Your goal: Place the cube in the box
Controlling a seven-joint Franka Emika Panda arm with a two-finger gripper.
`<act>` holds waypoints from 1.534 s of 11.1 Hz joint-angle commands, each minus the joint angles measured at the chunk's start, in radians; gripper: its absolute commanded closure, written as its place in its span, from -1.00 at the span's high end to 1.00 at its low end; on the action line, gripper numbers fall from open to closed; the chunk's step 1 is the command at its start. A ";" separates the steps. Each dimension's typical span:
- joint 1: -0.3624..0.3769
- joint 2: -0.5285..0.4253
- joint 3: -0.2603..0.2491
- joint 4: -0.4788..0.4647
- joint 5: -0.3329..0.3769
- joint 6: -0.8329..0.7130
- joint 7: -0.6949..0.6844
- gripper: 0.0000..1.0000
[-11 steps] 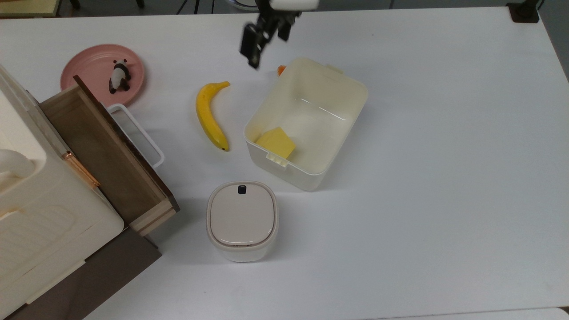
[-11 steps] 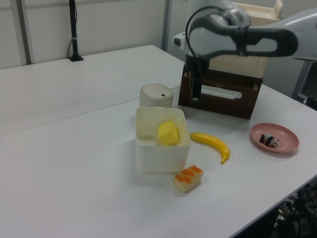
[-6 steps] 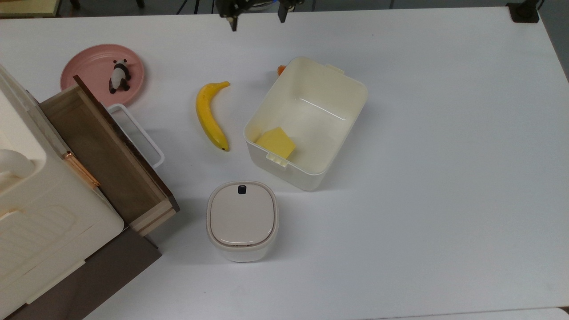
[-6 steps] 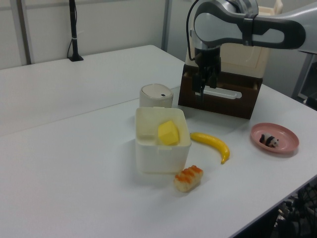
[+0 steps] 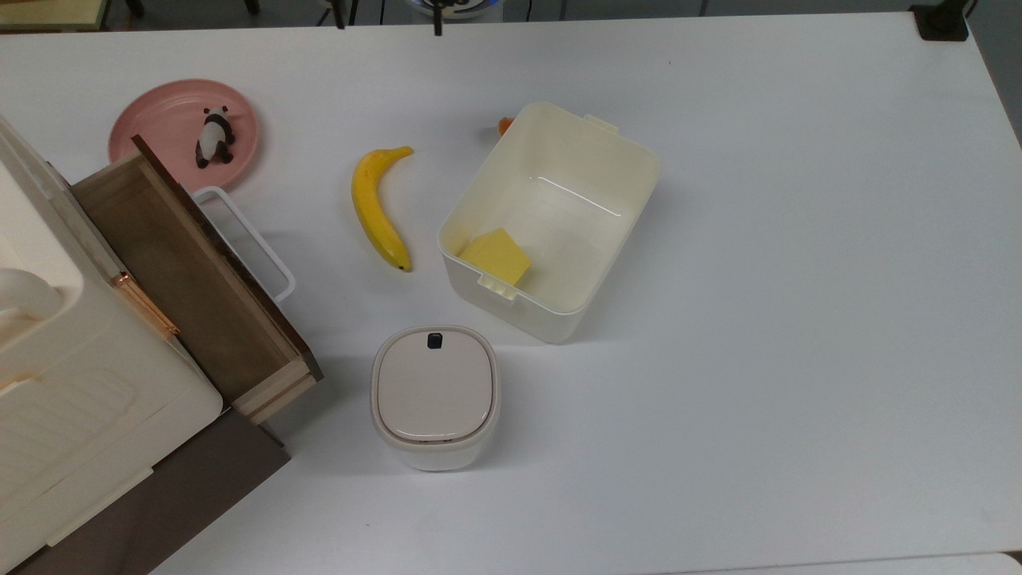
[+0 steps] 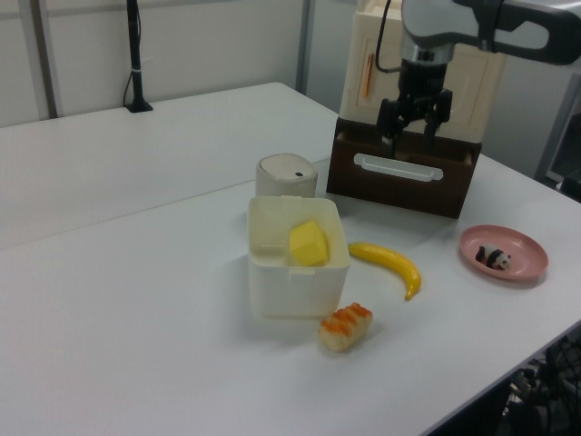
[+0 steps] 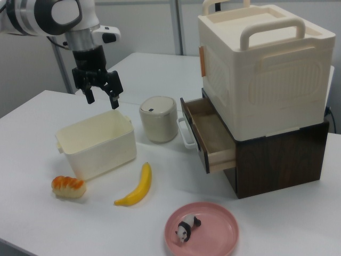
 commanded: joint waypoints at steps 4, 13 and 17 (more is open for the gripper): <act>0.022 -0.009 -0.045 -0.023 0.073 0.163 0.048 1.00; 0.024 -0.006 -0.047 -0.025 0.076 0.167 0.039 1.00; 0.060 0.003 -0.061 -0.027 0.078 0.167 0.033 1.00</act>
